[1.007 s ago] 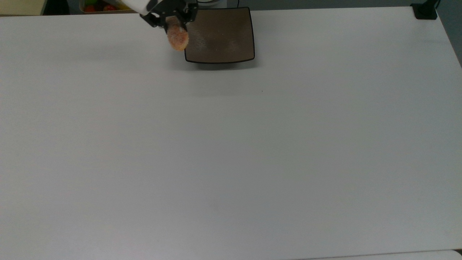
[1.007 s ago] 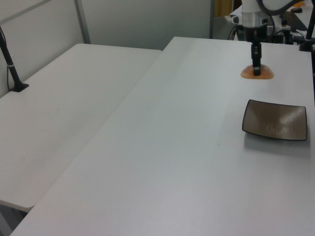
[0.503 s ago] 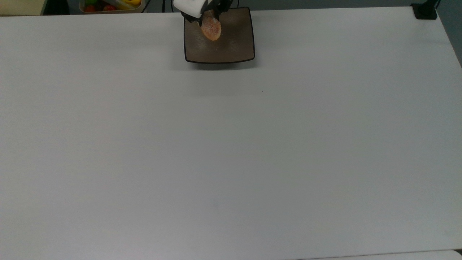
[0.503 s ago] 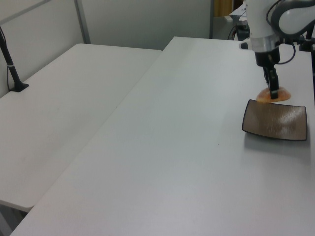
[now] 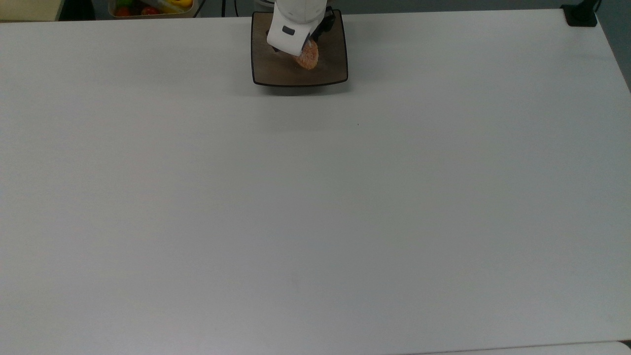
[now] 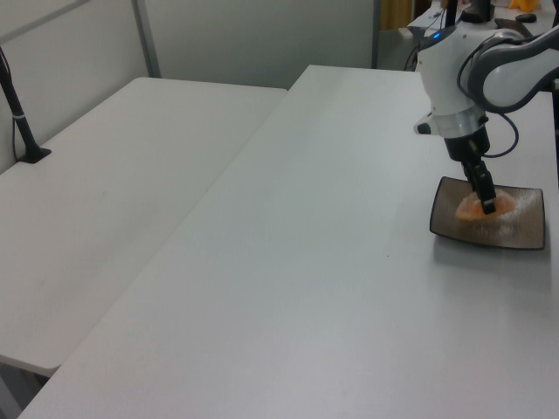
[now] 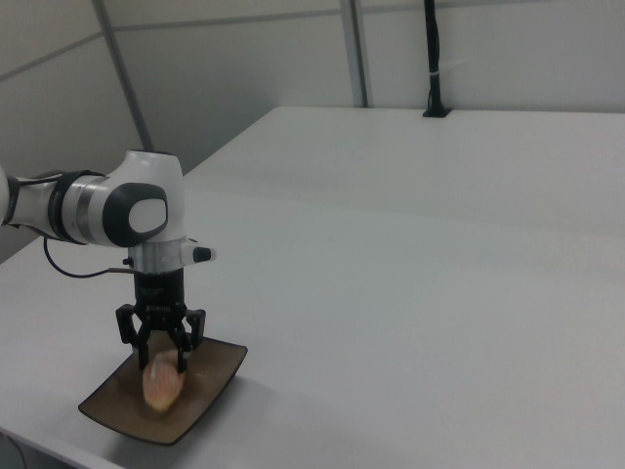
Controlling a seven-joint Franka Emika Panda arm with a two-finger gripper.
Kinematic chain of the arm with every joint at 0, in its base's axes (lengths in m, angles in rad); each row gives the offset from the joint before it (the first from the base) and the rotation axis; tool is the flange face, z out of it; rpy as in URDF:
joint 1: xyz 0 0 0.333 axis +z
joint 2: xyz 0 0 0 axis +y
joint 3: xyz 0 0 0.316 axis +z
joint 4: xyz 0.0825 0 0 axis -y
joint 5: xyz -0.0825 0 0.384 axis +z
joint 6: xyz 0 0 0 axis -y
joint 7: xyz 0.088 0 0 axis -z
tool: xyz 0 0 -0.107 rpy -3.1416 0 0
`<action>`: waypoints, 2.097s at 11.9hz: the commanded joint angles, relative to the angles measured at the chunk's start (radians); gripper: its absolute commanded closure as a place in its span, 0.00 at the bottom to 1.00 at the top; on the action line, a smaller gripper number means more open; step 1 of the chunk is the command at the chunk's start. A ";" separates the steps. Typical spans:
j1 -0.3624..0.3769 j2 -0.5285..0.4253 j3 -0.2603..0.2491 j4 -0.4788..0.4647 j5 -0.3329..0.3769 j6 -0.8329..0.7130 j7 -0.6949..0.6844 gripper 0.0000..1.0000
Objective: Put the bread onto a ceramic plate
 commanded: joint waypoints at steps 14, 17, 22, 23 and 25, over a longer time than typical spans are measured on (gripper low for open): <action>-0.100 -0.010 -0.094 0.431 -0.030 0.084 0.276 0.00; -0.084 -0.004 -0.096 0.484 -0.121 -0.041 0.302 0.00; -0.077 0.015 -0.096 0.499 -0.130 -0.117 0.295 0.00; -0.077 0.019 -0.096 0.501 -0.123 -0.112 0.296 0.00; -0.077 0.024 -0.097 0.499 -0.093 -0.107 0.296 0.00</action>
